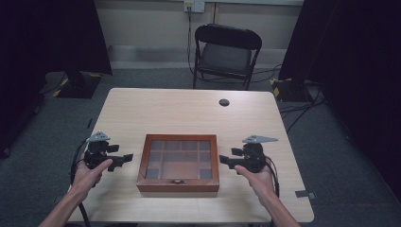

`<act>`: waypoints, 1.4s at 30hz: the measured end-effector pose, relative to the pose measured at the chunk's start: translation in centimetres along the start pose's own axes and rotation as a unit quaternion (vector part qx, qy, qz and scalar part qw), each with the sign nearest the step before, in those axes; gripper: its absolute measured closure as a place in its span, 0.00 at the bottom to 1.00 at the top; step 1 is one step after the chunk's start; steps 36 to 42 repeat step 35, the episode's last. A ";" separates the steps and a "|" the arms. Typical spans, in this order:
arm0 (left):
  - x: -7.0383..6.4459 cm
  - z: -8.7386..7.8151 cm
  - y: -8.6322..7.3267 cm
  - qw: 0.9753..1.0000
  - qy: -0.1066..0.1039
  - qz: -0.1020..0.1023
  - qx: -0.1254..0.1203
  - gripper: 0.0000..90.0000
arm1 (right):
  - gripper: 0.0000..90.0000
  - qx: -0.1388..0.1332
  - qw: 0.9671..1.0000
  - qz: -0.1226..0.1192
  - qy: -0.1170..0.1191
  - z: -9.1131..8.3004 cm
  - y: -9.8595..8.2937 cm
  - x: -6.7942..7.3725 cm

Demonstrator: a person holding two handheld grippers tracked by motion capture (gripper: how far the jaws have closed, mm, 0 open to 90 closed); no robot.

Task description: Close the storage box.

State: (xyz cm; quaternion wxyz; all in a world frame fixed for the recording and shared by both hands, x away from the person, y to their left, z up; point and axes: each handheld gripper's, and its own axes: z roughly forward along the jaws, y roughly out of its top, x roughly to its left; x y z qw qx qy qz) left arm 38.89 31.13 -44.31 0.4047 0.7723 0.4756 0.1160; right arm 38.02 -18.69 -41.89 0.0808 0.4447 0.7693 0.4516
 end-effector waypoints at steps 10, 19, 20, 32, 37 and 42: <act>1.2 0.7 -0.6 0.999 0.028 0.001 0.027 0.23 | 0.16 0.037 0.992 0.050 -0.113 -3.0 -3.3 -6.6; 1.1 3.1 -1.9 0.995 0.081 0.027 0.050 0.18 | 0.17 0.121 0.972 0.084 -0.182 -1.6 -5.5 -8.9; 1.1 3.3 -2.1 0.995 0.087 0.028 0.049 0.18 | 0.16 0.112 0.971 0.080 -0.194 -1.4 -5.7 -9.0; 1.2 4.8 -3.7 0.994 0.106 0.037 0.017 0.02 | 0.03 0.029 0.965 0.036 -0.257 0.1 -7.5 -8.7; 1.2 4.8 -3.7 0.994 0.106 0.037 0.017 0.02 | 0.03 0.029 0.965 0.035 -0.257 0.1 -7.5 -8.7; 1.2 4.8 -3.7 0.994 0.106 0.037 0.017 0.02 | 0.03 0.029 0.965 0.035 -0.257 0.1 -7.5 -8.7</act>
